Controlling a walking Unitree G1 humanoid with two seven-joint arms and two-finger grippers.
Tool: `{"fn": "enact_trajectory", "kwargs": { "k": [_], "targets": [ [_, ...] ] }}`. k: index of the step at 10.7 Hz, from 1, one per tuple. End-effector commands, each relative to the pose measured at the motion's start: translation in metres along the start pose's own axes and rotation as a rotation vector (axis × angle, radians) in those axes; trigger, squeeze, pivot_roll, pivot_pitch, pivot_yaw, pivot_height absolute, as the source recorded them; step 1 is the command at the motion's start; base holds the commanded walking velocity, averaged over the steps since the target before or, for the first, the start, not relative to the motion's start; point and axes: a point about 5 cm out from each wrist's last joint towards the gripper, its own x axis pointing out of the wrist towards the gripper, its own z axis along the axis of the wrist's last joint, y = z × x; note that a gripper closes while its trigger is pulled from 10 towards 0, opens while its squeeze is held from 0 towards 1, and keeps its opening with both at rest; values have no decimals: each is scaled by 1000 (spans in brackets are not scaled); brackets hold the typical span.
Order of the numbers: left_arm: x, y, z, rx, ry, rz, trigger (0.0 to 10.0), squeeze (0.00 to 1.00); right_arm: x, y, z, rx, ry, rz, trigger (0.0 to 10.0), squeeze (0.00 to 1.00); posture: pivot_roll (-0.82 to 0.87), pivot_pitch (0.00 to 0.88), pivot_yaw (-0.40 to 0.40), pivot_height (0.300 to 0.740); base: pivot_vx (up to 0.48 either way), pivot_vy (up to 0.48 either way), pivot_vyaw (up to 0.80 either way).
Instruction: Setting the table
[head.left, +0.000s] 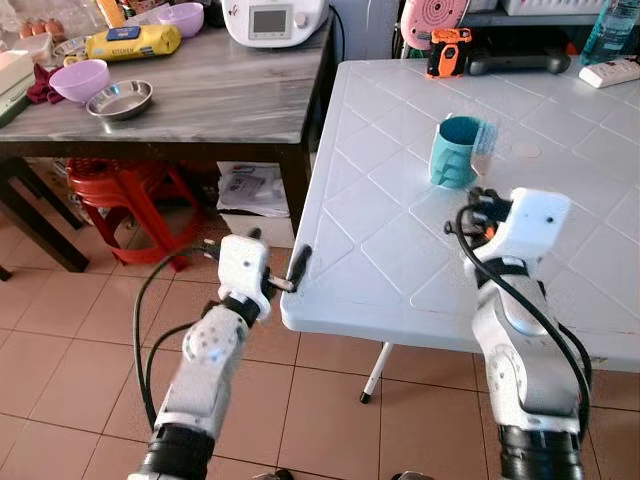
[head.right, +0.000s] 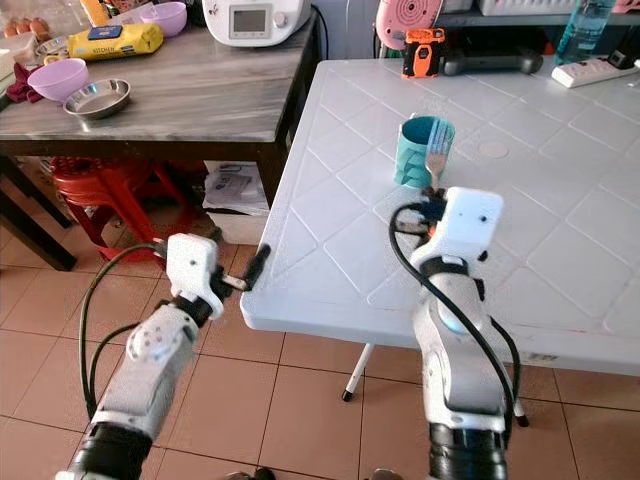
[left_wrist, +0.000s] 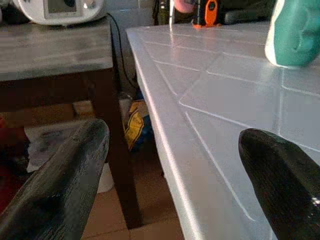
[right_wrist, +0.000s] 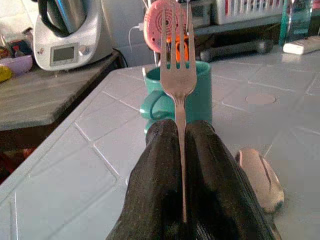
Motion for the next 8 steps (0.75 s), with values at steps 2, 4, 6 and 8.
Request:
{"fn": "enact_trajectory", "kwargs": {
  "k": [2, 4, 6, 8],
  "targets": [
    [2, 3, -1, 6, -3, 23, 10000, 0, -4, 2, 1, -14, -15, 11, 10000, 0, -161, 82, 103, 740, 0, 131, 0],
    [2, 1, -2, 9, -1, 15, 10000, 0, -6, 2, -3, -8, -2, 11, 10000, 0, -165, 81, 106, 740, 0, 298, 0],
    [1, 0, -4, 12, -1, 8, 10000, 0, -7, 1, -6, -2, 6, 11, 10000, 0, -164, 81, 106, 740, 0, 351, -244],
    [1, -1, -3, 13, -7, 4, 10000, 0, -6, 1, -7, 4, 11, 9, 10000, 0, -160, 76, 106, 740, 0, 392, -419]
  ]
}}
